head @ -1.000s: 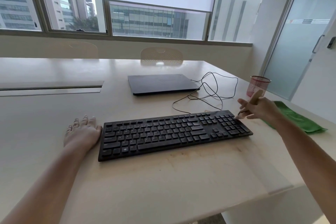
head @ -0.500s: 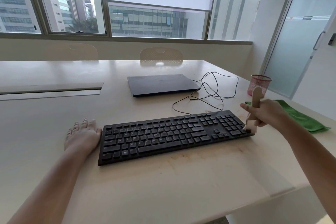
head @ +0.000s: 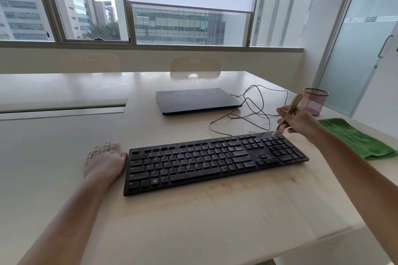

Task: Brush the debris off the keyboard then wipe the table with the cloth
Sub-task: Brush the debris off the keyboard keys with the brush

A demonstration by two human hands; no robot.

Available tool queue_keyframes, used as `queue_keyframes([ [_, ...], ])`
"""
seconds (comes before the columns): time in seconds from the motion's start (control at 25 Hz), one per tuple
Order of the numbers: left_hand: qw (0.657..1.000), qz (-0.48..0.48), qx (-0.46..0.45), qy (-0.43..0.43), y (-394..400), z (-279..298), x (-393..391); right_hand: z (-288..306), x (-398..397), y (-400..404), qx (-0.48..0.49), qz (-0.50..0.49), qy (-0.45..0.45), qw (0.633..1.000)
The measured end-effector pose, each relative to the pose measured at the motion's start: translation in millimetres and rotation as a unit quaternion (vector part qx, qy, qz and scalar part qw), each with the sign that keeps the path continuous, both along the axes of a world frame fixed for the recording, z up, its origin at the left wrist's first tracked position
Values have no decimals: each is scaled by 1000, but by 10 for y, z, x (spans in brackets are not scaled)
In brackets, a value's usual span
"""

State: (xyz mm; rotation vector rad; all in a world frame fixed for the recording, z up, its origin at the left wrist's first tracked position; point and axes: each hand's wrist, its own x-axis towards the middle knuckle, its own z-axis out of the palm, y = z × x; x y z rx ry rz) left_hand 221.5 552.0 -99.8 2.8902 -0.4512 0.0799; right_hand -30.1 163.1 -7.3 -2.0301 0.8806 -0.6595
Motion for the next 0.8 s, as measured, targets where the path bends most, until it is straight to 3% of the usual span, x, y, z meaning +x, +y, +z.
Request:
queue_keyframes([
  [0.32,1000,4,-3,-2,-6,18,-7,-43,92,33,-96,56,53,992],
  [0.44,1000,1,-1,-4,-4,21,-5,-24,64,120,-166,43,133,976],
  [0.56,1000,3,-3,-1,-9,18,6,131,38,174,-147,16,212,966],
  [0.8,1000,1,-9,3,-8,24,-1,211,119,367,-154,38,114,981],
])
